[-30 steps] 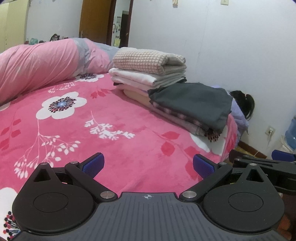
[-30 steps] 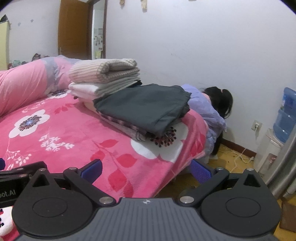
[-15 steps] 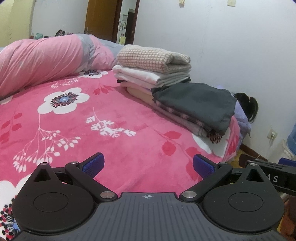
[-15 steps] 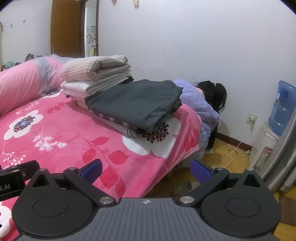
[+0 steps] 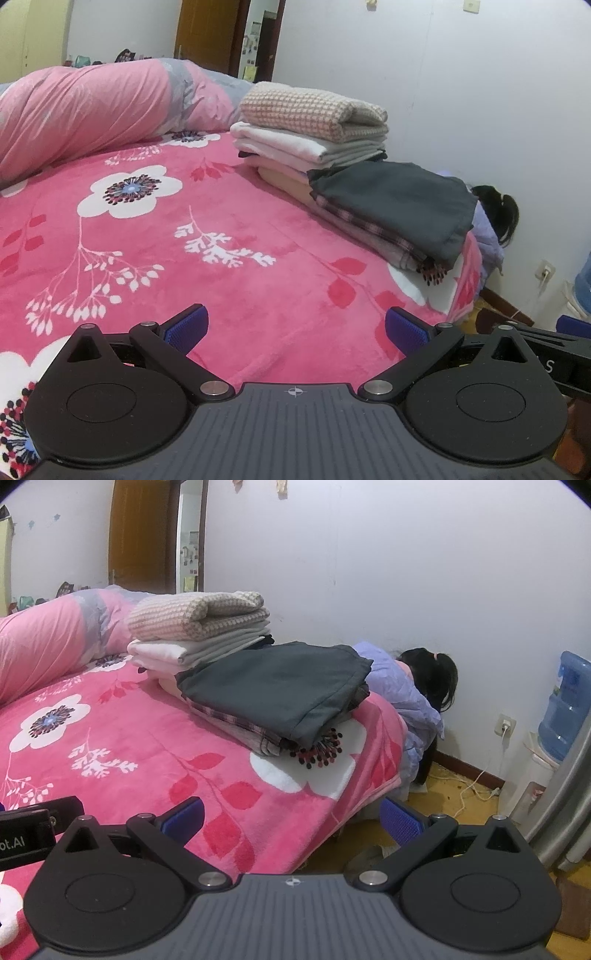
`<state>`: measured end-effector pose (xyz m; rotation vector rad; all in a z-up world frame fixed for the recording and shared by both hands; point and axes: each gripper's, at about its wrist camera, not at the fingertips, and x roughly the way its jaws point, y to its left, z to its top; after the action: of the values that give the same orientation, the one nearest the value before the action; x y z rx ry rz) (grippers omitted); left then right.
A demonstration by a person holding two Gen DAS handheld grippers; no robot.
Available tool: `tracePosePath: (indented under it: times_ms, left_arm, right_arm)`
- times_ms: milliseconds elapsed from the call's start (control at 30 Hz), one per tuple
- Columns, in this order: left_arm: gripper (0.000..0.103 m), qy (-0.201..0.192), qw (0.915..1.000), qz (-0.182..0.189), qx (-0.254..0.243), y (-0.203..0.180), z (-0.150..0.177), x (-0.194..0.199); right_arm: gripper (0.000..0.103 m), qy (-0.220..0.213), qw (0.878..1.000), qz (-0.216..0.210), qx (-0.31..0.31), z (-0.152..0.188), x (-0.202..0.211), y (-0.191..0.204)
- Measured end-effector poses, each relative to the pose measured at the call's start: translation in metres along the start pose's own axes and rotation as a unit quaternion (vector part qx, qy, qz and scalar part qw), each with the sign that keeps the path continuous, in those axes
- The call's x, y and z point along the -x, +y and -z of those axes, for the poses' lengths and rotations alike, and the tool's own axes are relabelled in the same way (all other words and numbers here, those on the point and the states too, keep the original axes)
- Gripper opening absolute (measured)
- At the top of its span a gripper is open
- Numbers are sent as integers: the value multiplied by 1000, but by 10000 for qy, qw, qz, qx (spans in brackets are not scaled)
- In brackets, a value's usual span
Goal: Fold clothes
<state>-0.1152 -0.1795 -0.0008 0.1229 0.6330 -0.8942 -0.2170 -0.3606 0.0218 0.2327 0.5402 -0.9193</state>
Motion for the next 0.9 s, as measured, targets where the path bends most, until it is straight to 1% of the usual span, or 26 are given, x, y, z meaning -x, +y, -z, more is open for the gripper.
tracePosePath:
  times_ms: [500, 900]
  left_arm:
    - [103, -9, 10000, 1, 8, 1, -2, 1]
    - [103, -25, 10000, 52, 26, 3, -2, 4]
  right_arm:
    - [103, -39, 10000, 5, 26, -4, 1, 1]
    - [103, -37, 9999, 107, 121, -4, 5, 4]
